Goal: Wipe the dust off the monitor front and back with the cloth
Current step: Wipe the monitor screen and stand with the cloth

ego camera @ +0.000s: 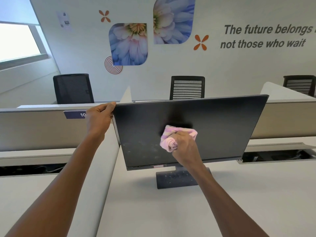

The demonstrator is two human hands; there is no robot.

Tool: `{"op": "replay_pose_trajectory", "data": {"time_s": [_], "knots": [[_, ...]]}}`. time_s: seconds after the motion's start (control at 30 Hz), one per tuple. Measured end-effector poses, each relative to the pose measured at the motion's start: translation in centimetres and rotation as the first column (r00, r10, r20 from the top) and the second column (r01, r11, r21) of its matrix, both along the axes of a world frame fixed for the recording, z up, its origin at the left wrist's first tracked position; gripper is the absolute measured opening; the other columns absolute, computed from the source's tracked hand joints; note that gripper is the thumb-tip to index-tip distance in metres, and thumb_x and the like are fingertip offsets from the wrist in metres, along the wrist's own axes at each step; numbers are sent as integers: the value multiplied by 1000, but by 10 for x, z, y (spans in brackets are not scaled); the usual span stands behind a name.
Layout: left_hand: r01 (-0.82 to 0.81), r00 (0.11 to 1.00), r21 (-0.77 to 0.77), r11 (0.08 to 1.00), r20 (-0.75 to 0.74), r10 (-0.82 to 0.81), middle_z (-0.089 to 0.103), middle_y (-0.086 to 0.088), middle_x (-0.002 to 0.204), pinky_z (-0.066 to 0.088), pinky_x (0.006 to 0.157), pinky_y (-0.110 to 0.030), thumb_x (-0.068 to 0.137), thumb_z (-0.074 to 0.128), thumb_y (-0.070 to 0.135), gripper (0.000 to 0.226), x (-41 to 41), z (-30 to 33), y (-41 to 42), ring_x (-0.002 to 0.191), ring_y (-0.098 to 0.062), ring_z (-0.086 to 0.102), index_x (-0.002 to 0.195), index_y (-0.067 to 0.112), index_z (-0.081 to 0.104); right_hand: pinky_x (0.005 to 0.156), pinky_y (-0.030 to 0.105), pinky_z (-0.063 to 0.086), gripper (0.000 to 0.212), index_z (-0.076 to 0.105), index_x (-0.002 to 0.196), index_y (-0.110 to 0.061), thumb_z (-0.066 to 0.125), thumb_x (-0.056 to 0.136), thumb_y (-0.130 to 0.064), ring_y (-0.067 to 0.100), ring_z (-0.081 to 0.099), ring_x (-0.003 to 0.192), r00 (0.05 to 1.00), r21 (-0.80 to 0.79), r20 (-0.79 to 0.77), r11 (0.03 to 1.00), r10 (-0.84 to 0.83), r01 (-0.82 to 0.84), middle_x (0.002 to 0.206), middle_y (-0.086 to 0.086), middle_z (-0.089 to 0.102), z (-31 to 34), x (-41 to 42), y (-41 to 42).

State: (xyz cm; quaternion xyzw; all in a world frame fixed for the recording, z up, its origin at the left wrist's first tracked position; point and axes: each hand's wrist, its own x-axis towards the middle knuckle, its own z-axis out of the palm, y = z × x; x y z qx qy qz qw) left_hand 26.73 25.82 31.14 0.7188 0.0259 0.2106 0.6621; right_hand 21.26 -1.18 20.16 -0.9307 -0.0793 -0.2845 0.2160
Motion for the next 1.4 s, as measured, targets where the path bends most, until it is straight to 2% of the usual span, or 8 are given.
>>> {"op": "replay_pose_trajectory", "data": {"time_s": [0.13, 0.27, 0.37, 0.5, 0.7, 0.87, 1.13, 1.4], "knots": [[16, 1000, 0, 1000, -5, -16, 71, 8, 88, 56, 89, -31, 91, 68, 37, 28, -2, 1, 3, 97, -20, 69, 111, 18, 73, 78, 33, 41, 20, 65, 72, -26, 48, 81, -23, 8, 60, 80, 998, -32, 59, 999, 14, -13, 72, -12, 64, -20, -11, 10], [23, 1000, 17, 1000, -3, -23, 73, 8, 88, 56, 94, -38, 90, 68, 38, 23, -2, 3, 4, 97, -21, 70, 104, 22, 76, 84, 28, 30, 25, 59, 73, -30, 36, 80, -24, 2, 56, 85, 992, -86, 33, 989, -120, 123, 74, -15, 59, -23, -2, 4], [7, 1000, 38, 999, -4, -7, 73, 6, 85, 56, 93, -40, 90, 68, 40, 13, 0, 1, 4, 91, -19, 69, 79, 36, 73, 74, 21, 40, 19, 70, 88, -18, 54, 78, -19, 11, 59, 79, 998, 74, 65, 997, -24, 19, 82, -3, 66, -4, 1, 23], [-2, 1000, 55, 999, -6, 2, 71, 3, 84, 54, 92, -44, 89, 68, 43, 21, 1, -2, 5, 85, -17, 65, 69, 40, 72, 78, 17, 32, 20, 72, 90, -22, 61, 74, -17, 10, 59, 86, 998, -3, 6, 998, 60, -60, 88, -6, 66, -15, 2, 48], [-8, 1000, 57, 998, 7, 8, 72, 7, 87, 56, 92, -34, 91, 67, 41, 20, 0, 1, 3, 98, -23, 70, 103, 27, 75, 88, 8, 22, 30, 67, 76, -21, 37, 81, -20, 8, 59, 76, 994, 50, 88, 997, -59, 55, 74, -9, 62, -30, -3, 40], [-43, 999, 79, 996, -14, 44, 70, 19, 87, 55, 89, -29, 89, 67, 45, 34, 1, -1, 3, 90, -9, 69, 112, 21, 74, 77, 26, 49, 32, 71, 99, -10, 78, 69, -4, 18, 59, 91, 996, 93, 58, 993, 65, -70, 96, 4, 67, -3, 1, 66], [-39, 999, 79, 996, -17, 40, 70, 15, 84, 56, 86, -28, 89, 68, 42, 29, 2, 2, 3, 93, -16, 70, 109, 21, 75, 79, 18, 37, 29, 73, 92, -17, 80, 66, -7, 16, 61, 86, 1000, 28, 10, 999, 20, -20, 90, -2, 67, -28, -1, 69], [-34, 999, 52, 998, -13, 34, 71, 17, 85, 56, 87, -29, 89, 68, 42, 29, 2, -2, 4, 96, -17, 70, 109, 22, 75, 70, 33, 54, 38, 71, 102, -11, 82, 67, -4, 23, 60, 95, 985, -73, -45, 982, 169, -172, 103, 4, 67, -18, -2, 110]]}}
